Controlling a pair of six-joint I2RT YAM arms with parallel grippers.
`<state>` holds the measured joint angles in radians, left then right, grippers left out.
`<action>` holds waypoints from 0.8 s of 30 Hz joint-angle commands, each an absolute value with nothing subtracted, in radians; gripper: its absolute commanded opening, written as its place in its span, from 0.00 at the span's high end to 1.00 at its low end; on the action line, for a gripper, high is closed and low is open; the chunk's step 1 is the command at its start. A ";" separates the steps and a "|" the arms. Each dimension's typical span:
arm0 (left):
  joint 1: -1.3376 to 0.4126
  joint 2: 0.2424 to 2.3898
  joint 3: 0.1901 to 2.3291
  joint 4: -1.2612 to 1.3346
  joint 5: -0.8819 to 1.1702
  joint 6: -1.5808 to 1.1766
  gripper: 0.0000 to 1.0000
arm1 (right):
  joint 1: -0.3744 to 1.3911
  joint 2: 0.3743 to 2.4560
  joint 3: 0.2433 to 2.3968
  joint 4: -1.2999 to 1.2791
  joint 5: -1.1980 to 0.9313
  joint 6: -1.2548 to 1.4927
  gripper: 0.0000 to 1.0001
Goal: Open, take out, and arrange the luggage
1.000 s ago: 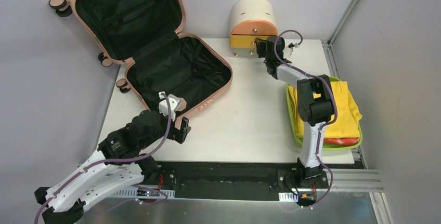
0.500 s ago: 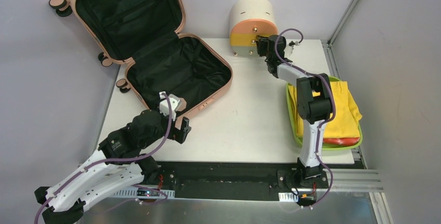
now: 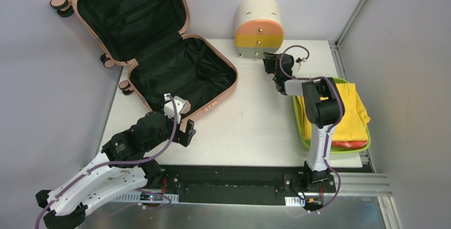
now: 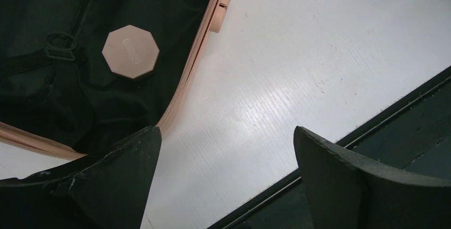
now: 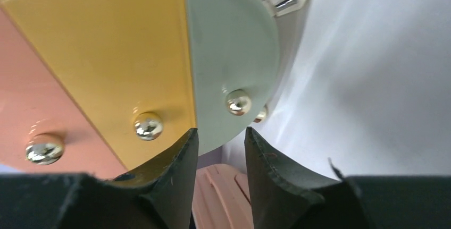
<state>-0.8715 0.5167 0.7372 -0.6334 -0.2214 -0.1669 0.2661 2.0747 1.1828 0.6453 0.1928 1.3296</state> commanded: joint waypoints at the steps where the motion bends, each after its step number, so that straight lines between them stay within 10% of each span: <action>1: -0.879 0.523 0.737 -0.621 -0.224 -0.166 0.01 | 0.273 2.084 1.211 0.793 0.166 1.325 0.59; 24: -0.879 0.537 0.735 -0.621 -0.231 -0.166 0.01 | 0.281 2.295 1.421 0.751 0.118 1.259 0.66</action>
<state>-0.8715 0.5297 0.7372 -0.6334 -0.2214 -0.1669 0.2775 2.2883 1.3922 0.7067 0.1158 1.2865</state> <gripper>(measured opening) 0.991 0.394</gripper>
